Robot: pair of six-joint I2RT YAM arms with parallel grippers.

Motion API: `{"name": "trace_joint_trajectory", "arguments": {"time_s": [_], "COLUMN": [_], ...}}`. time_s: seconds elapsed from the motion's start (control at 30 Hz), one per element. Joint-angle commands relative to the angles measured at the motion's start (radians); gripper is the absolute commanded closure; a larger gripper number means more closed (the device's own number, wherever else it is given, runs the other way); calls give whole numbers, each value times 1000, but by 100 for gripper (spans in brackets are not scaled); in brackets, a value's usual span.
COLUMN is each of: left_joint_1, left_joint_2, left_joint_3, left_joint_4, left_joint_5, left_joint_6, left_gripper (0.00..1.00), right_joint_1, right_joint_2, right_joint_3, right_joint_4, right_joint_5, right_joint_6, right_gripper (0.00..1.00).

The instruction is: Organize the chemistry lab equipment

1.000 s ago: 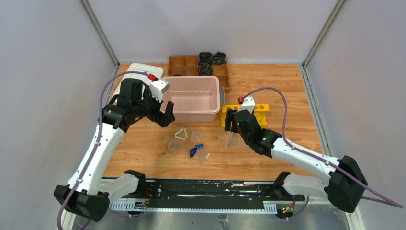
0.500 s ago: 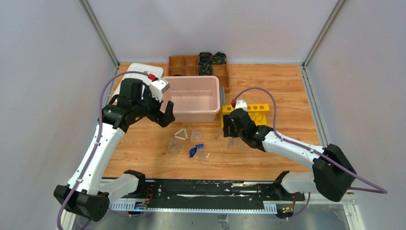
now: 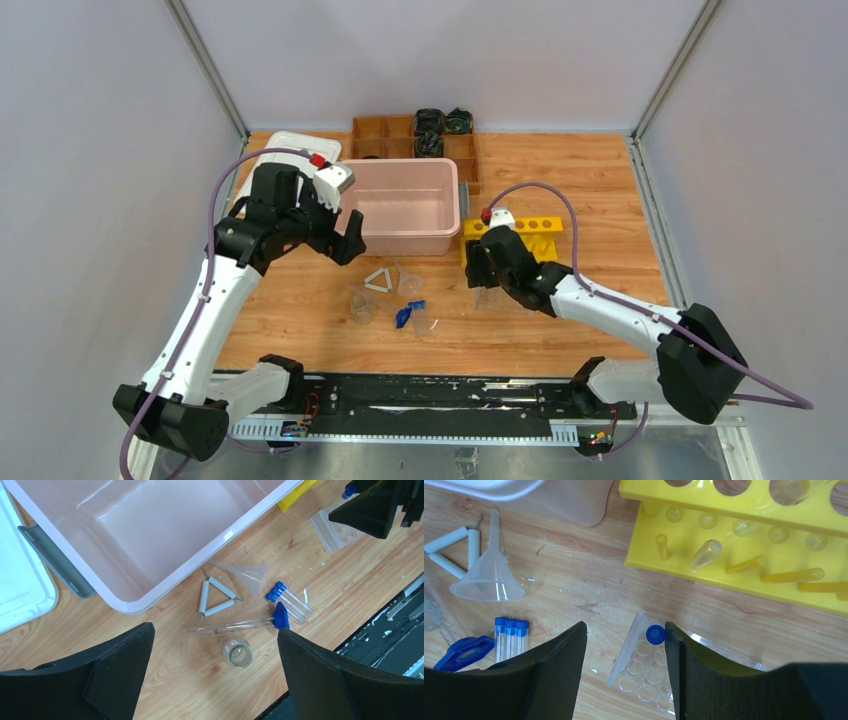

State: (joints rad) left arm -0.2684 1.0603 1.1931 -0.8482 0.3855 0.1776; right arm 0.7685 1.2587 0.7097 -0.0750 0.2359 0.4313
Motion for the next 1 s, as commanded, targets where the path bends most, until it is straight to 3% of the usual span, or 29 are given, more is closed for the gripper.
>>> {"name": "trace_joint_trajectory", "arguments": {"time_s": [0.0, 0.17, 0.33, 0.63, 0.97], "left_joint_1": [7, 7, 8, 8, 8], "left_joint_2": [8, 0, -4, -8, -26], "left_joint_3": [33, 34, 31, 35, 36], "left_joint_4": [6, 6, 5, -3, -18], "left_joint_5": [15, 7, -2, 0, -8], "left_joint_6": [-13, -11, -13, -24, -10], "left_gripper": [0, 0, 0, 0, 0], "right_joint_1": [-12, -1, 125, 298, 308], "right_joint_2": [-62, -105, -133, 210, 382], "right_joint_3": [37, 72, 96, 236, 276], "right_joint_4": [-27, -123, -171, -160, -124], "right_joint_5": [8, 45, 85, -66, -109], "right_joint_6": [-20, -10, 43, 149, 153], "right_gripper": [39, 41, 55, 64, 65]}}
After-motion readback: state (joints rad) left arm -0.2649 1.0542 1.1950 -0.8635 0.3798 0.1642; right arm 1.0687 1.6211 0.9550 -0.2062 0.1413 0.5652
